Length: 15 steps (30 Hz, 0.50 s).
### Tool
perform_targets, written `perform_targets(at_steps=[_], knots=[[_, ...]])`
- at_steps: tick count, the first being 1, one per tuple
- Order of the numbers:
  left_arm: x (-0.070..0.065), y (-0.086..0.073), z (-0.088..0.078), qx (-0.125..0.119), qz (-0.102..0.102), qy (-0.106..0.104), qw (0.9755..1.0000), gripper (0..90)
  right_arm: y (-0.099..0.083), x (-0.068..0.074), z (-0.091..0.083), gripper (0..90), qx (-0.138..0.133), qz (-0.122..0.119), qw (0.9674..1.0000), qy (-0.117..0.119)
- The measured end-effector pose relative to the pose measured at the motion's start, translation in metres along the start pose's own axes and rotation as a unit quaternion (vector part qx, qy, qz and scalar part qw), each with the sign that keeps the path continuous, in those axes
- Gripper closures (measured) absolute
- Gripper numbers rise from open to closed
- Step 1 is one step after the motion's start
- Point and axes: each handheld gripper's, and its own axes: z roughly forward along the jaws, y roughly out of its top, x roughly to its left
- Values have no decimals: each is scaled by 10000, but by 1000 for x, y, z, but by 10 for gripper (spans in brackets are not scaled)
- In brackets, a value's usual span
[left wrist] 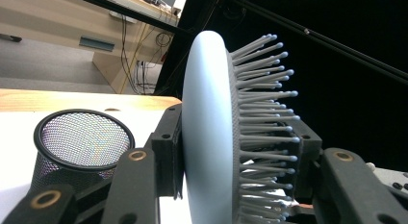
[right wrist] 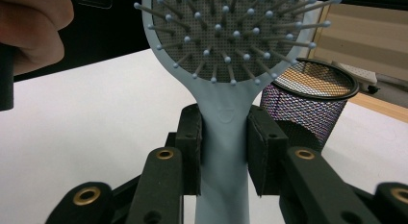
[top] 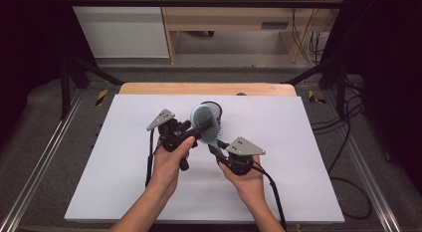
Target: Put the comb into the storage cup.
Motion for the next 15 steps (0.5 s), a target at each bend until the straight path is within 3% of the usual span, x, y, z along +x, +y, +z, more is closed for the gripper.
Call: perform_targets(at_steps=[5,8,9,12,15], knots=[[0,0,0,-2,-9,-14,10000,515,0,-1,0,689,-3,40,10000,28],[0,0,0,-7,0,-69,10000,514,0,-2,0,635,-19,84,9999,52],[0,0,0,-34,-19,-95,9999,514,-1,-2,0,555,-8,126,9999,-7],[0,1,0,-43,-12,-72,10000,514,-1,-3,1,498,3,160,9999,-23],[2,4,-1,-71,35,-17,10000,512,-1,-5,1,365,40,221,9997,-41]])
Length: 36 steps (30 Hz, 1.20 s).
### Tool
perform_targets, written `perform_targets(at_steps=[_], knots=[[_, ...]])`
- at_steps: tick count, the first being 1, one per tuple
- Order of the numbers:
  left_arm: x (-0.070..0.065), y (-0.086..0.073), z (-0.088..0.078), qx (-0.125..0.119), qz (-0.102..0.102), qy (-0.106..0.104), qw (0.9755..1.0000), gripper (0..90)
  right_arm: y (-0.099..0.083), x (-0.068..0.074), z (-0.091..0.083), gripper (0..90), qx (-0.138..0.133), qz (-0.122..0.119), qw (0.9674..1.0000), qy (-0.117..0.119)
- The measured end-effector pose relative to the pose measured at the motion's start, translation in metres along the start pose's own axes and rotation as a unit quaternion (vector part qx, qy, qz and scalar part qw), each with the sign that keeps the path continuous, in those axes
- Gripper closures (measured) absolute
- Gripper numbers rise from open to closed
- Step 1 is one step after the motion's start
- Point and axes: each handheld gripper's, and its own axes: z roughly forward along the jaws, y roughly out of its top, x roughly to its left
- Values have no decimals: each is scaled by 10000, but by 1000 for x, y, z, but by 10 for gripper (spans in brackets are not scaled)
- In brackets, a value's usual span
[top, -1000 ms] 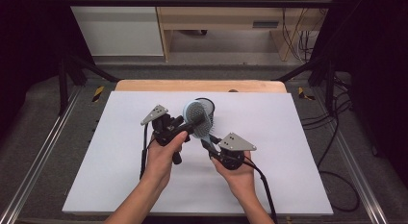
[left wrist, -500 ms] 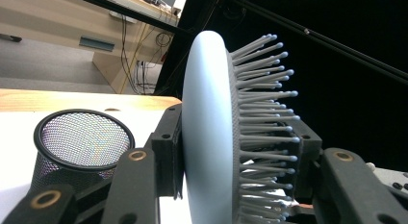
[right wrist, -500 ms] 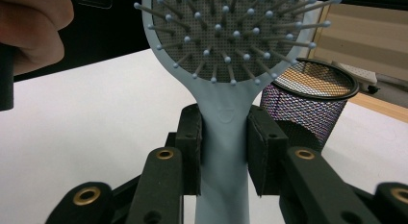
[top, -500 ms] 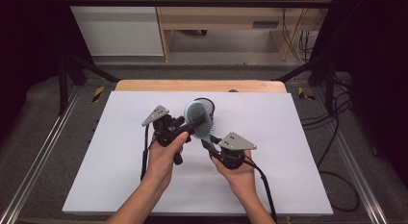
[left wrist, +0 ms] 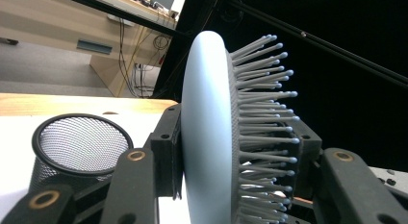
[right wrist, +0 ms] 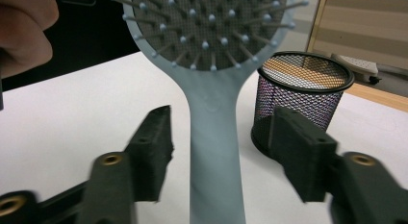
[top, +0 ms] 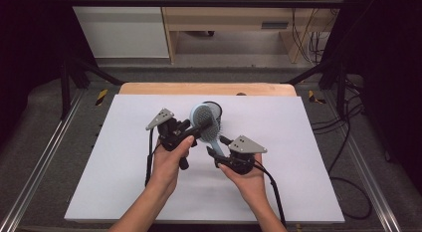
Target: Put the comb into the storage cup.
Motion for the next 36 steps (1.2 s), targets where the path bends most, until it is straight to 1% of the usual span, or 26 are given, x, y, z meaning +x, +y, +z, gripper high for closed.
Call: perform_targets(at_steps=[1,2,3,4,5,6,7,8,9,10,12,13,17,18,19,21,22,23,24,26,28,29,32,33,34,36], knots=[[0,0,0,0,0,0,10000,511,0,0,0,365,0,0,10000,0],[0,2,-1,-36,-17,56,10000,511,0,-1,1,282,7,-8,10000,-31],[0,2,-1,-36,-17,56,10000,510,0,-1,1,282,7,-8,10000,-31],[0,3,-2,-67,-21,76,9999,510,0,-2,1,250,15,-1,10000,1],[-1,6,-3,-101,58,120,9999,511,0,-3,1,186,21,-9,10000,-37],[-1,7,-4,-113,131,153,9997,511,0,-3,0,174,21,6,10000,-51],[-1,7,-4,-113,131,153,9997,510,0,-3,0,174,21,6,10000,-51],[-2,10,-5,-139,267,212,9993,511,1,-4,-2,137,-58,27,10000,-73],[-2,10,-5,-139,267,212,9993,511,1,-4,-2,137,-58,27,10000,-73],[-3,12,-6,-181,336,250,9990,511,3,-5,-5,110,-126,67,9999,-19],[-3,13,-7,-204,331,263,9989,510,4,-6,-6,99,-153,33,9999,12],[-3,16,-9,-229,380,277,9986,510,4,-8,-8,92,-136,19,9998,131],[-4,21,-10,-251,480,330,9980,510,3,-11,-10,73,-37,-40,9997,232],[-5,26,-8,-247,422,317,9983,510,2,-13,-10,76,19,56,9996,259],[-5,26,-8,-247,422,317,9983,510,2,-13,-10,76,19,56,9996,259],[-6,33,-6,-263,439,296,9983,510,2,-16,-10,84,117,46,9996,242],[-9,39,-6,-317,525,248,9978,510,2,-20,-13,101,246,-107,9996,131],[-9,39,-6,-317,525,248,9978,510,2,-20,-13,101,246,-107,9996,131],[-12,45,-7,-360,614,223,9972,510,2,-24,-18,101,288,-230,9993,31],[-13,47,-7,-363,645,221,9970,510,0,-27,-21,101,278,-237,9993,-20],[-15,49,-8,-387,666,198,9968,510,-3,-31,-26,90,222,-164,9996,-100],[-16,51,-11,-422,698,223,9964,510,-7,-34,-31,83,120,-101,9997,-210],[-15,53,-12,-477,631,232,9966,510,-12,-37,-34,76,68,-41,9995,-312],[-14,55,-12,-481,614,249,9966,510,-15,-39,-36,62,48,-76,9990,-436],[-12,58,-11,-518,563,324,9965,510,-16,-39,-37,54,24,-110,9987,-503],[-9,62,-10,-548,535,348,9965,510,-18,-41,-40,45,-3,-165,9978,-640]])
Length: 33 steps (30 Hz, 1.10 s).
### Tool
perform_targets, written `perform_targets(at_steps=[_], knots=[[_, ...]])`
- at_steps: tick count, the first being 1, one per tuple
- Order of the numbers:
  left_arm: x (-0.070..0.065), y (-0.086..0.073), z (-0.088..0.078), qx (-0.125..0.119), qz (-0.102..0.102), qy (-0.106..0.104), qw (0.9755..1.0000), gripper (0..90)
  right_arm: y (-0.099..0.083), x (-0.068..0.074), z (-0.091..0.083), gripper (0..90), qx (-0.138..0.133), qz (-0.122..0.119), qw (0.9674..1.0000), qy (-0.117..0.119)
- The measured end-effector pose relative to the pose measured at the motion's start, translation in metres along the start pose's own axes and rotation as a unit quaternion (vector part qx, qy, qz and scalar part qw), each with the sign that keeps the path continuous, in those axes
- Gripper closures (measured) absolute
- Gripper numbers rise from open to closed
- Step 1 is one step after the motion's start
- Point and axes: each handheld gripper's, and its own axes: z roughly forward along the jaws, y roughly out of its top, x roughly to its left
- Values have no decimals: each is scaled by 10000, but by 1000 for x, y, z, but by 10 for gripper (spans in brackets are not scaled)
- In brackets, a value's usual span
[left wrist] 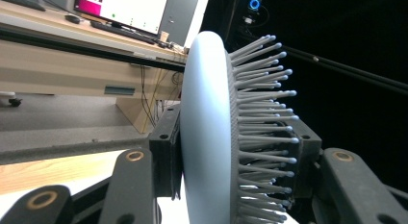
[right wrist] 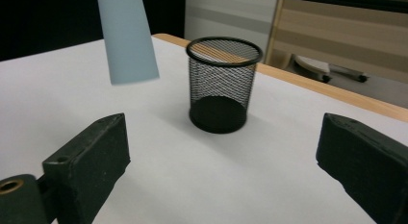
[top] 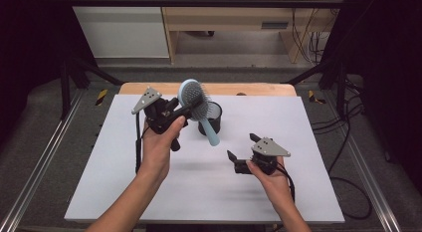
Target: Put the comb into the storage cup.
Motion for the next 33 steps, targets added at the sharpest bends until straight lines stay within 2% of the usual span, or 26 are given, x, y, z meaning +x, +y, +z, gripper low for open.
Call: perform_targets(at_steps=[2,5,9,10,12,14,18,21,25,33], knots=[[2,4,2,-7,47,46,10000,510,-2,-3,-4,44,14,-86,9999,-140],[3,7,3,-31,48,62,10000,509,-4,-6,-11,46,1,-91,9997,-209],[4,12,8,-1,141,132,9998,509,-11,-11,-23,49,-10,90,9994,-339],[5,14,11,7,155,165,9997,510,-13,-15,-29,48,-26,341,9985,-434],[5,16,12,-15,148,164,9998,510,-15,-17,-31,48,-47,376,9981,-496],[5,20,16,-30,213,199,9996,510,-22,-22,-36,46,-97,275,9978,-590],[5,25,23,10,337,227,9992,510,-23,-28,-41,46,-107,97,9972,-737],[4,28,27,19,399,231,9989,509,-22,-32,-46,41,-245,228,9964,-782],[4,32,35,-20,425,244,9988,509,-26,-34,-49,38,-238,221,9967,-750],[8,40,40,-108,335,319,9989,510,-29,-36,-50,35,-282,291,9965,-724]])
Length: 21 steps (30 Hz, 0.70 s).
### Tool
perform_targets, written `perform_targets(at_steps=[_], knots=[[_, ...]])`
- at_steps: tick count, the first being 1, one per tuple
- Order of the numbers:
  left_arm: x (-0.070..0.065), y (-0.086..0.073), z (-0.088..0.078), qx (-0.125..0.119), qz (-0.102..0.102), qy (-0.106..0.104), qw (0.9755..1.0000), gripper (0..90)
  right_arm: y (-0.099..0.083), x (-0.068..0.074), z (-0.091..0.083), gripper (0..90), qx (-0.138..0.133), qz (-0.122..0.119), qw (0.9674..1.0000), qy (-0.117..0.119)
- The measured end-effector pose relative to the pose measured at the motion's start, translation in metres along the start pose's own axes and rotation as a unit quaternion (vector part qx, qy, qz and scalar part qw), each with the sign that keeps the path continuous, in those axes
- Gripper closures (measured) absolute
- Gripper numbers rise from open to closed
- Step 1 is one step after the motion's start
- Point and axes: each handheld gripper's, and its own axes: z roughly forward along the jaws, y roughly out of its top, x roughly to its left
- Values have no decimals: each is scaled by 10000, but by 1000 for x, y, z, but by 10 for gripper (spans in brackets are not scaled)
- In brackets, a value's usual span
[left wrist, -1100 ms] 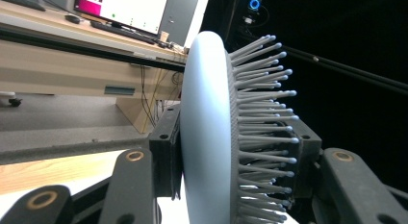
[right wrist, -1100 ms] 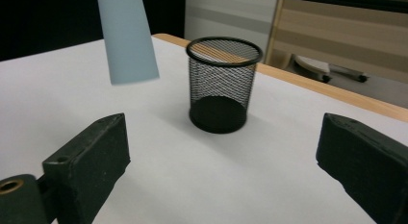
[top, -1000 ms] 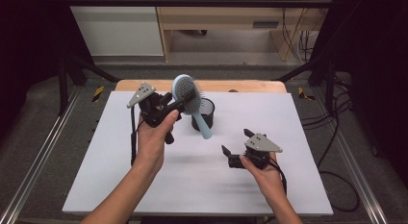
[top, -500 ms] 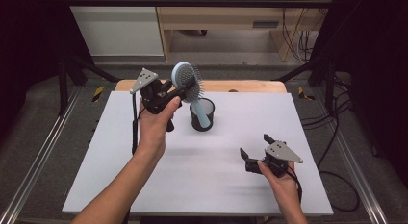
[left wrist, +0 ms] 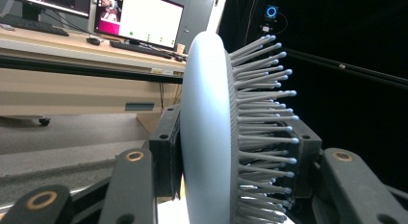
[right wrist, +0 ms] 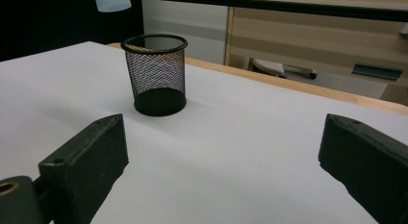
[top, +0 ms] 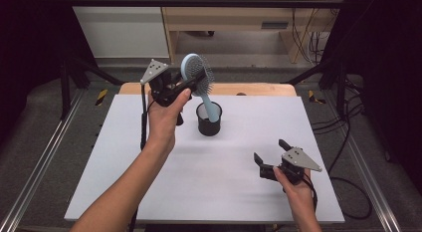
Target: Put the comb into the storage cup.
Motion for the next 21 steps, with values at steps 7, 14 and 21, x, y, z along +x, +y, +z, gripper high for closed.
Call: perform_targets(at_steps=[7,14,21], knots=[[-2,6,4,11,143,27,9999,509,-1,4,1,34,36,14,9999,111],[2,9,9,2,189,132,9997,509,-1,4,0,33,40,59,9999,114],[11,10,17,-38,186,266,9995,509,-1,3,1,38,81,146,9997,195]])
